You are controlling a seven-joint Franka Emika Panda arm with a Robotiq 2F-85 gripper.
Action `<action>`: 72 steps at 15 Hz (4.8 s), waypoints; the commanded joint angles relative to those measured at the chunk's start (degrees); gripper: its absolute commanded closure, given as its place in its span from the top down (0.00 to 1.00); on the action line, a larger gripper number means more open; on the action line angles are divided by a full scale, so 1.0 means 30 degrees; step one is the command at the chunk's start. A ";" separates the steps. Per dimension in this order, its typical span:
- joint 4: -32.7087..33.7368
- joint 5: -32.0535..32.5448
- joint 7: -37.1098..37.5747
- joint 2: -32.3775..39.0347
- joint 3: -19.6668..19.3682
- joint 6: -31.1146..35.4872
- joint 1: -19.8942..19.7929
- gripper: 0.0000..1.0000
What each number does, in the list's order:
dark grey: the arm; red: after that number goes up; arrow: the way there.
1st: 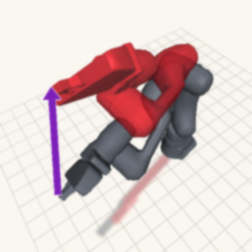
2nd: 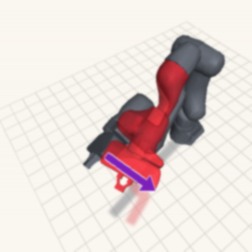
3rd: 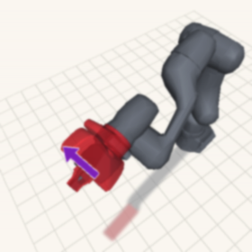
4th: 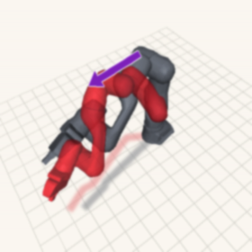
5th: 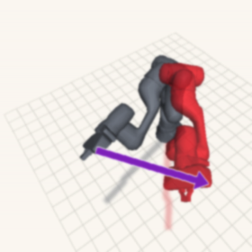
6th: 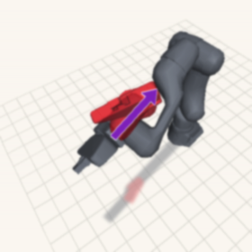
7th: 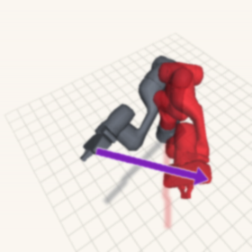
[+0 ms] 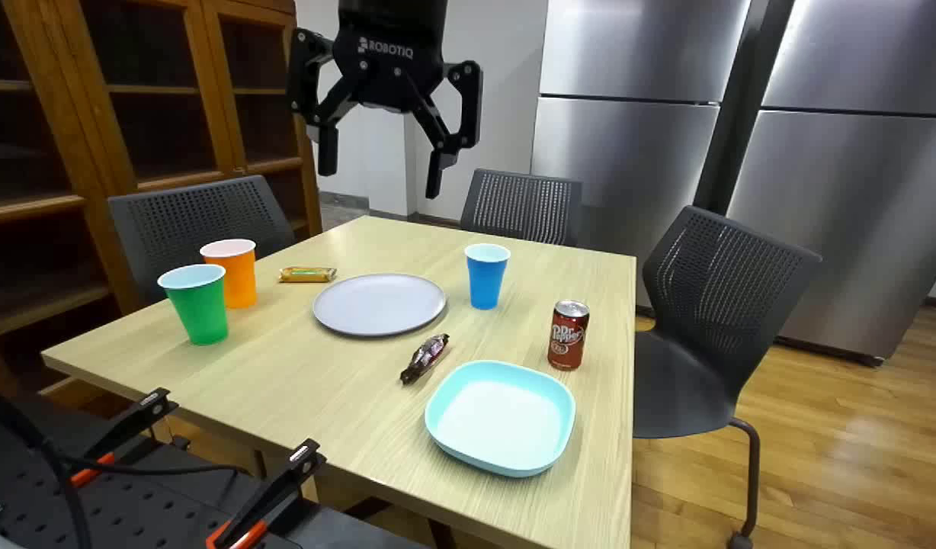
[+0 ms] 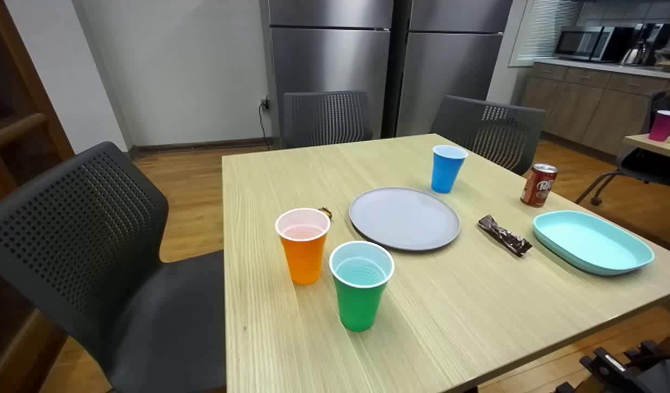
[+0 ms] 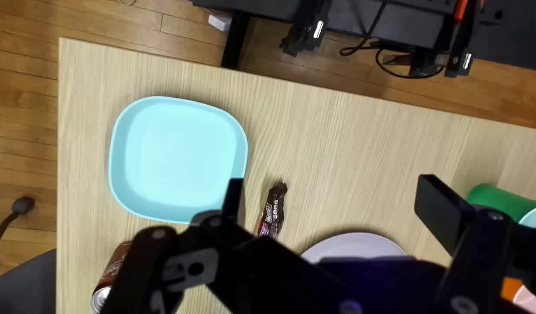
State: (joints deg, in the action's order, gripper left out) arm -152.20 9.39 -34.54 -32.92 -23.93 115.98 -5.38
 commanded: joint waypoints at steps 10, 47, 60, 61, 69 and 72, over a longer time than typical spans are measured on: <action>-0.0228 -0.0174 0.0626 0.0271 0.0824 0.0985 -0.0657 1.00; 0.6292 -0.4221 0.4312 1.7003 0.6355 1.3587 -0.0599 1.00; 0.6903 -0.4418 0.4416 1.9820 0.7413 1.3873 -0.1282 1.00; 0.7016 -0.4194 0.4780 2.0236 0.7224 1.4112 -0.1149 1.00; 0.8012 -0.4055 0.5787 2.2202 0.7174 1.5072 -0.1300 1.00; 0.8342 -0.3956 0.6165 2.2671 0.7131 1.5176 -0.1265 1.00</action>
State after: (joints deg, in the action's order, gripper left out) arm -129.00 -4.44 -18.93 33.31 -3.10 160.63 -8.38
